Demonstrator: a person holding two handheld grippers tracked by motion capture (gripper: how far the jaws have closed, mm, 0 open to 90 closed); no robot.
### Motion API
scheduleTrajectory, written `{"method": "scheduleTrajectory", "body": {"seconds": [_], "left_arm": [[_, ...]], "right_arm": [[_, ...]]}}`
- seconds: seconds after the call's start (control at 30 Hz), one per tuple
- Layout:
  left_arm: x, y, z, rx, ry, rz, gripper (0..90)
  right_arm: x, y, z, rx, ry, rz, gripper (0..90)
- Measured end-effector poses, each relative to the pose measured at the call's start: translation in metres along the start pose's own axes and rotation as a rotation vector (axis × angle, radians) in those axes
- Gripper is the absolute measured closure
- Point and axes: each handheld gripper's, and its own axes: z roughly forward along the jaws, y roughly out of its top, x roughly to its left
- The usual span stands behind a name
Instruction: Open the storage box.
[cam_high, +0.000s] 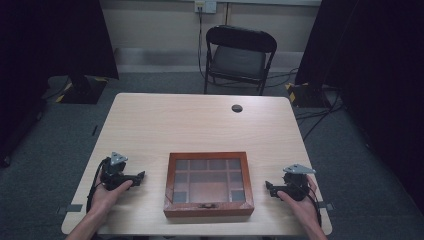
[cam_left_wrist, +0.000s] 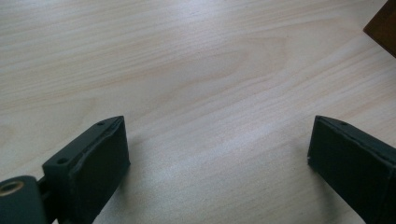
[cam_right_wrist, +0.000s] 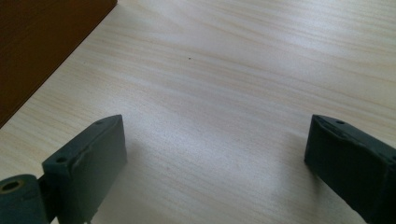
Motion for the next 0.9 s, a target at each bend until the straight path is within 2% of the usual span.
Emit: {"method": "scheduleTrajectory", "body": {"seconds": [0.2,0.3,0.33,0.4,0.47,0.57,0.63,0.73,0.9], "left_arm": [[0.001,0.0,0.001,0.0,-0.01,0.003,4.2],[0.001,0.001,0.001,0.002,-0.016,0.009,3.5],[0.001,0.001,0.001,0.002,-0.016,0.009,3.5],[0.001,0.001,0.001,0.002,-0.016,0.009,3.5],[0.002,0.001,0.002,0.001,-0.018,0.01,3.4],[0.002,0.001,0.002,0.001,-0.018,0.011,3.4],[0.002,0.001,0.002,0.003,-0.02,0.014,3.4],[0.002,0.001,0.002,0.002,-0.018,0.015,3.4],[0.002,0.001,0.002,0.002,-0.02,0.014,3.4]], "right_arm": [[-0.001,0.001,0.0,0.009,0.006,-0.006,5.3],[0.0,0.003,-0.003,0.017,0.018,0.001,15.2],[0.0,0.005,-0.004,0.025,0.037,0.01,15.4],[0.0,0.005,-0.004,0.027,0.045,0.012,16.6],[0.002,0.008,-0.008,0.036,0.084,0.017,23.7],[0.005,0.01,-0.011,0.028,0.11,0.023,27.4],[0.008,0.013,-0.015,0.017,0.128,0.022,29.2],[0.012,0.018,-0.021,-0.011,0.183,0.018,36.9],[0.016,0.025,-0.03,-0.036,0.225,0.001,39.7]]}}
